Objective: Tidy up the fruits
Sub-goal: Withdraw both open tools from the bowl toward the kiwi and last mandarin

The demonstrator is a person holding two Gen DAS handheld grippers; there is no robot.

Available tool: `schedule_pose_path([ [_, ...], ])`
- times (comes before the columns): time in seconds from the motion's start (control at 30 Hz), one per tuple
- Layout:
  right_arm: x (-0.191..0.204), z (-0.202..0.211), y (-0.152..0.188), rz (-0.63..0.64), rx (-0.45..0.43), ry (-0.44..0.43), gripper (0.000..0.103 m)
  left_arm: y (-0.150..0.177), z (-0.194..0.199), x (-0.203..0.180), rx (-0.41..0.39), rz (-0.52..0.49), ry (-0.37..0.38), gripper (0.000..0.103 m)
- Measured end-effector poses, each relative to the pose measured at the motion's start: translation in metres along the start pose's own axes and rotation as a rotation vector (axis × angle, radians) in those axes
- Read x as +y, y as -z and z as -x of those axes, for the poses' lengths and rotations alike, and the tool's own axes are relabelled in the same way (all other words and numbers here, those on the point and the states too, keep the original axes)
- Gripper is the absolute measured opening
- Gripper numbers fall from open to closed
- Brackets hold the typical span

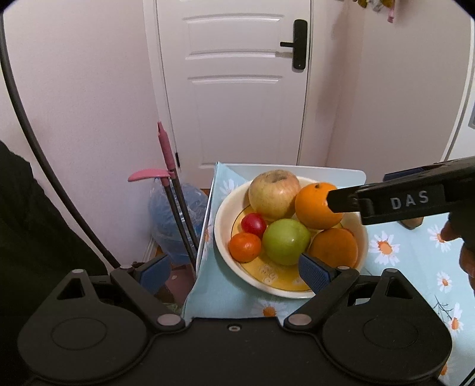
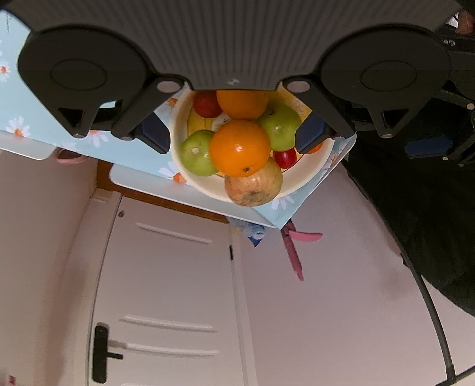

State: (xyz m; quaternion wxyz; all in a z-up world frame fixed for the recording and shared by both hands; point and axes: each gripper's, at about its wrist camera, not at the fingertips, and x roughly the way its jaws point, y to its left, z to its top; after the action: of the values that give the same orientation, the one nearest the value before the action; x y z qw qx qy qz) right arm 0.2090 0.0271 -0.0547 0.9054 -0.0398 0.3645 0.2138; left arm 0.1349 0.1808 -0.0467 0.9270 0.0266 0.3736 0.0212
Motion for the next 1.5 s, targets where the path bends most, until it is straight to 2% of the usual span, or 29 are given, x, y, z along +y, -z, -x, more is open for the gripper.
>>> schedule_pose_path([
  [0.37,-0.022,0.052,0.009,-0.052,-0.017,0.096,0.103,-0.017,0.015,-0.010,-0.030,-0.059,-0.011,0.095],
  [0.53,-0.047,0.080,0.018,-0.092,-0.036,0.143,0.103,-0.025,0.020,-0.028,-0.059,-0.071,0.024,0.095],
  [0.7,-0.079,0.107,0.028,-0.106,-0.054,0.180,0.103,-0.030,0.023,-0.062,-0.076,-0.107,0.033,0.095],
  [1.07,-0.177,0.148,0.076,-0.157,-0.030,0.223,0.103,-0.028,0.031,-0.157,-0.070,-0.086,0.046,0.095],
  [1.33,-0.249,0.152,0.110,-0.206,0.013,0.253,0.103,-0.024,0.022,-0.219,-0.084,-0.073,0.049,0.095],
  [1.5,-0.286,0.143,0.125,-0.230,0.037,0.264,0.103,-0.022,0.003,-0.254,-0.078,-0.087,0.043,0.095],
])
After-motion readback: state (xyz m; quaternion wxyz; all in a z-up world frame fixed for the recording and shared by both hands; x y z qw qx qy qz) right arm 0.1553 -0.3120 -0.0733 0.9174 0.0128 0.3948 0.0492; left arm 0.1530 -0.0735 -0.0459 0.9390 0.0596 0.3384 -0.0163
